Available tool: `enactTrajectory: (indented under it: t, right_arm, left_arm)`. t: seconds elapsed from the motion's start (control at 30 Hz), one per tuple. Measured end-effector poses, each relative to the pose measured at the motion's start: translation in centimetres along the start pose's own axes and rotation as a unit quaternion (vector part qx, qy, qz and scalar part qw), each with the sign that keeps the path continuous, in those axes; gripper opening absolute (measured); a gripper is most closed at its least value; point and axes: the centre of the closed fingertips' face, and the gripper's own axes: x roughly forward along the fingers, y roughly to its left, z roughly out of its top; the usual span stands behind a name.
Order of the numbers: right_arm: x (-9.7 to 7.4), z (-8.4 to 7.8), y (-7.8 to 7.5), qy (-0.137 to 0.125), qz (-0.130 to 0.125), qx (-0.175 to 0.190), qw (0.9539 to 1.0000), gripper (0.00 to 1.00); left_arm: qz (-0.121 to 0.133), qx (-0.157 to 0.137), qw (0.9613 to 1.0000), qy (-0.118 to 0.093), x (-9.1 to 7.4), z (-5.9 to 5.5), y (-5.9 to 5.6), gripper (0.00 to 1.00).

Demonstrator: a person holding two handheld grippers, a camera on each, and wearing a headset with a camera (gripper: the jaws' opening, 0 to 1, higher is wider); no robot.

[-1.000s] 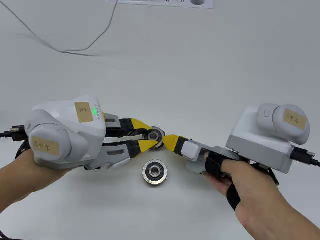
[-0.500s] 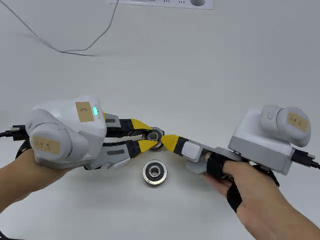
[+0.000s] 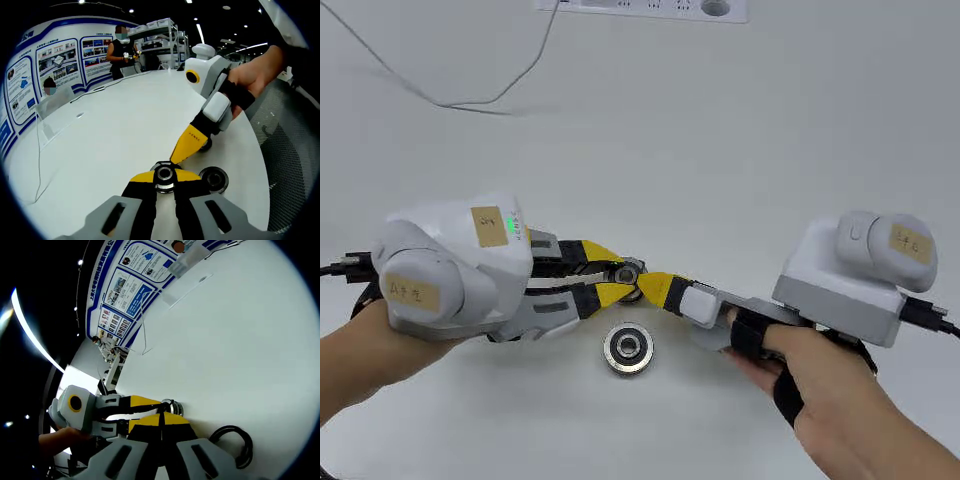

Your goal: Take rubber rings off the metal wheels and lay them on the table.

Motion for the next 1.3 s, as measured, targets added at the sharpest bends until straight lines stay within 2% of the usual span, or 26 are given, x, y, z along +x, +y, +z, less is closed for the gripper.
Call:
enactTrajectory:
  t: [0.13,0.6,0.87,0.93,1.3]
  right_arm:
    - [0.0,0.0,0.4,0.005,0.000,-0.023,0.9997,0.00]
    - [-0.1,-0.1,1.2,0.006,0.010,-0.023,0.9997,0.00]
    - [-0.3,-0.1,1.7,0.002,0.017,-0.011,0.9998,0.00]
    - [-0.3,-0.1,1.6,-0.002,0.019,0.004,0.9998,0.00]
    - [0.0,0.2,0.9,-0.010,0.001,0.026,0.9996,0.00]
  left_arm:
    - [0.000,0.000,1.0000,0.000,0.0,0.0,0.0,0.12]
    - [0.003,0.001,1.0000,-0.002,0.0,0.1,0.0,0.12]
    - [0.004,0.005,1.0000,-0.002,0.0,0.0,0.0,0.12]
    - [0.007,0.006,0.9999,-0.003,0.0,0.0,0.0,0.12]
    - [0.007,-0.003,1.0000,0.002,0.0,0.1,0.0,0.13]
